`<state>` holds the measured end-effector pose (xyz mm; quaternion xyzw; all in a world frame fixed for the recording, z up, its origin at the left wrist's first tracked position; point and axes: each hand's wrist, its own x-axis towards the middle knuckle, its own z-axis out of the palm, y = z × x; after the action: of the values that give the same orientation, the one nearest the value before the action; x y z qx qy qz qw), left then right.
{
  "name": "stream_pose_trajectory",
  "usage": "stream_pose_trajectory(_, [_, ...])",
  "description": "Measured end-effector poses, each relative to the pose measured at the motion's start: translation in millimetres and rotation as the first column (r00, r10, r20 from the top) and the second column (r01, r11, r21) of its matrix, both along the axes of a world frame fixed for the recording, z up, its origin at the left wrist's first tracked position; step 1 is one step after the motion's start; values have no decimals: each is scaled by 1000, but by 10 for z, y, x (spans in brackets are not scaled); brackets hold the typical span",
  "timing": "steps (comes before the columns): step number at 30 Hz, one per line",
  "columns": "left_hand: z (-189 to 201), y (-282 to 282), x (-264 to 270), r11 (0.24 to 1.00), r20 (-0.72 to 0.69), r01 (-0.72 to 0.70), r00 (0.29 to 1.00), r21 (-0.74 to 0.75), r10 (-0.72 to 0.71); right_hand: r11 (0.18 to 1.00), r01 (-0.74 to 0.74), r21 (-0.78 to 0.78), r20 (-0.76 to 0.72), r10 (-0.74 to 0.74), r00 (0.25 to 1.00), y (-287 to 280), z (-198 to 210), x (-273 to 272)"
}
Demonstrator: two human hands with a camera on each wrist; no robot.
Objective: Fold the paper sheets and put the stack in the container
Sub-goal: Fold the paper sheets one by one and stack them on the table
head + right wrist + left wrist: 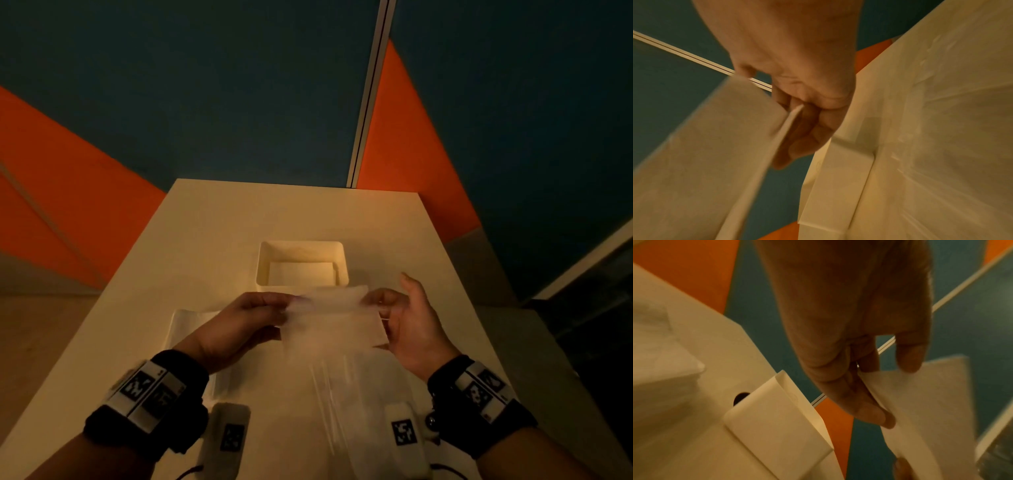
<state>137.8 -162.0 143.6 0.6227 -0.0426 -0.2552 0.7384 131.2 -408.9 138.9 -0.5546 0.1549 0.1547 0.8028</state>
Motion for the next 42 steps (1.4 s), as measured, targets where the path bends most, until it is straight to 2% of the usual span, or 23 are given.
stream_pose_trajectory(2, [74,32,-21,998,38,47,998,47,-49,975,-51,-217,71,68,995,12,5,5])
stream_pose_trajectory(4, [118,62,-38,992,34,82,996,95,-85,927,-110,-358,146,172,974,23,-4,2])
stream_pose_trajectory(7, [143,90,-53,982,25,119,992,146,-124,897,-208,-391,180,296,938,68,32,-8])
stream_pose_trajectory(12, [22,9,-129,953,23,205,976,222,-216,783,-394,-481,189,532,825,258,54,-26])
stream_pose_trajectory(14, [-57,18,-177,958,28,118,991,261,-130,798,-381,-467,172,505,846,307,22,-21])
stream_pose_trajectory(17, [-211,281,-247,957,76,-162,986,242,148,823,-285,-491,118,387,914,251,-60,4])
stream_pose_trajectory(19, [-301,527,-279,905,62,-344,938,251,340,816,-238,-527,81,327,942,138,-148,16])
stream_pose_trajectory(21, [-358,734,-309,832,65,-452,887,322,457,796,-204,-570,46,279,959,14,-231,15])
stream_pose_trajectory(25, [-412,926,-345,759,111,-519,846,393,521,766,-173,-619,-10,213,977,-168,-365,-6])
stream_pose_trajectory(28, [-508,997,-311,725,114,-464,871,509,477,715,-164,-680,-53,175,983,-285,-477,0])
stream_pose_trajectory(29, [-554,1019,-292,686,143,-434,887,585,439,661,-155,-734,-51,174,983,-339,-526,9])
stream_pose_trajectory(31, [-649,1045,-263,549,247,-393,914,738,322,488,-154,-859,-56,209,976,-466,-613,34])
stream_pose_trajectory(33, [-721,1045,-247,421,327,-380,925,824,197,304,-217,-928,-137,266,954,-580,-658,44])
stream_pose_trajectory(34, [-750,1050,-246,383,344,-375,927,844,150,221,-270,-937,-201,292,935,-626,-668,47])
stream_pose_trajectory(37, [-834,1087,-243,296,360,-364,930,883,71,-11,-420,-907,-396,357,846,-697,-674,60])
stream_pose_trajectory(39, [-885,1119,-244,220,351,-356,934,908,63,-146,-449,-881,-469,388,794,-690,-678,77])
stream_pose_trajectory(40, [-892,1121,-247,208,339,-348,937,914,79,-200,-443,-874,-485,397,779,-679,-683,89])
stream_pose_trajectory(42, [-882,1102,-259,252,314,-339,940,906,135,-282,-424,-861,-508,407,759,-648,-696,109])
